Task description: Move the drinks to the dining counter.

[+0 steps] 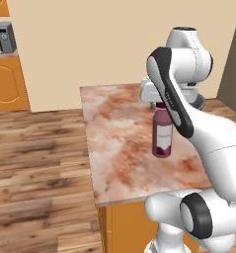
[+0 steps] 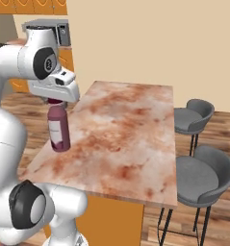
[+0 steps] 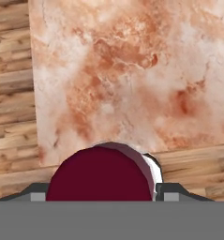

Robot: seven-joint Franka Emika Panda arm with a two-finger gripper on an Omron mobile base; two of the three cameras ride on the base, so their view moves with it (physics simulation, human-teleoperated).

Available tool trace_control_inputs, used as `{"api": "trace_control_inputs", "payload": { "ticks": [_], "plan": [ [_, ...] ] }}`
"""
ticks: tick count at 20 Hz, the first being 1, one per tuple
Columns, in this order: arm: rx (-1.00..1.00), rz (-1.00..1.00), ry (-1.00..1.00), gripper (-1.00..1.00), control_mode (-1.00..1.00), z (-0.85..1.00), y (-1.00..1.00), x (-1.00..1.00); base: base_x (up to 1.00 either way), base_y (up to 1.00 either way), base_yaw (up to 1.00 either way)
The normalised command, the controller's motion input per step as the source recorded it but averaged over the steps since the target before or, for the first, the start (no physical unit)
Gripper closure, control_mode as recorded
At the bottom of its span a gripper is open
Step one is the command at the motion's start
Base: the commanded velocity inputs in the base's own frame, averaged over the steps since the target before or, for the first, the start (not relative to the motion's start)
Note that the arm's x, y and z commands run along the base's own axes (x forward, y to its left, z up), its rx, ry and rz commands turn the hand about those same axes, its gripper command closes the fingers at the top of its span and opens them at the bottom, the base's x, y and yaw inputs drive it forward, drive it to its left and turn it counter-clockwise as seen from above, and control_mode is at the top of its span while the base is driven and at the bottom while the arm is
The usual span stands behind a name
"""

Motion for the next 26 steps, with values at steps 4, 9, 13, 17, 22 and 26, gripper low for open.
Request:
{"api": "trace_control_inputs", "payload": {
  "ticks": [4,9,13,17,22,26],
  "plan": [
    [0.0,0.0,0.0,1.0,-1.0,-0.29,0.02,0.57,0.0,0.0,0.0],
    [0.0,0.0,0.01,1.0,-1.0,-0.21,0.01,0.59,0.0,0.0,0.0],
    [0.0,0.0,0.0,1.0,-1.0,-0.19,0.02,0.54,0.0,0.0,0.0],
    [0.0,0.0,0.0,1.0,-1.0,-0.27,0.01,0.47,0.0,0.0,0.0],
    [0.0,0.0,0.0,1.0,-1.0,-0.37,0.0,0.41,0.0,0.0,0.0],
    [0.0,0.0,0.0,1.0,-1.0,-0.36,0.0,0.39,0.0,0.0,0.0]
  ]
}}
